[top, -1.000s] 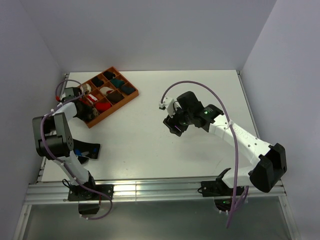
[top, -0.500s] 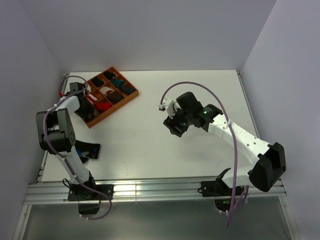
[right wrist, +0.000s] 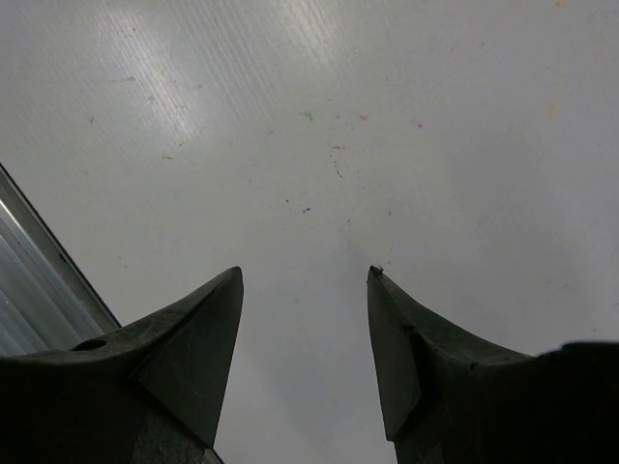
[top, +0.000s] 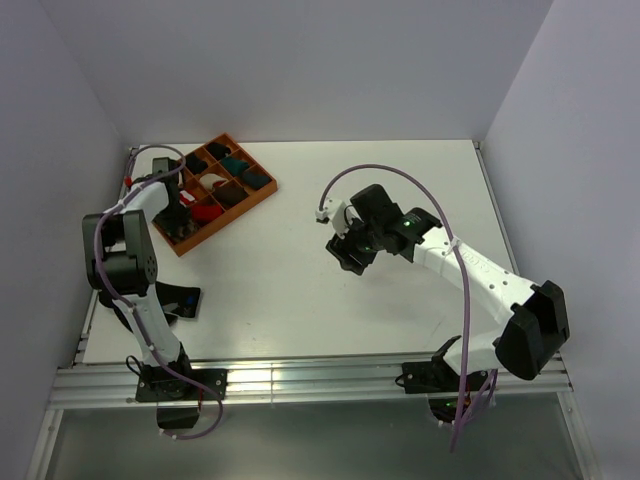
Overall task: Roll the socks
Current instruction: Place the sock in the storage box.
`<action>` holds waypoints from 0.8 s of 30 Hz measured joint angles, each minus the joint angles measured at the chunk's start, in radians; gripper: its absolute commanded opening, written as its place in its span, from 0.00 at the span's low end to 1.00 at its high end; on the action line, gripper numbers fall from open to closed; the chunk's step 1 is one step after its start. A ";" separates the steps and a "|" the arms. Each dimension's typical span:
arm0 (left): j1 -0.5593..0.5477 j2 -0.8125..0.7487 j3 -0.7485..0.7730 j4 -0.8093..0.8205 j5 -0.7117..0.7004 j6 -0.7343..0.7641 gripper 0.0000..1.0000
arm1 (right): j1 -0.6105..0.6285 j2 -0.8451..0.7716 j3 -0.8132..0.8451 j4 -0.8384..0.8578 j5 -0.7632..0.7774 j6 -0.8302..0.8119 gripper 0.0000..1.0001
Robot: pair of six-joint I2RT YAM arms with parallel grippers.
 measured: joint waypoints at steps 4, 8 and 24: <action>-0.008 0.002 0.006 -0.011 -0.021 -0.011 0.21 | 0.000 0.014 0.000 -0.002 -0.001 0.000 0.61; -0.008 -0.015 -0.012 0.005 -0.022 -0.016 0.31 | 0.000 0.014 0.000 -0.002 -0.004 0.000 0.61; 0.001 -0.075 -0.058 0.024 0.001 -0.044 0.57 | 0.000 0.014 0.000 -0.006 -0.008 -0.001 0.61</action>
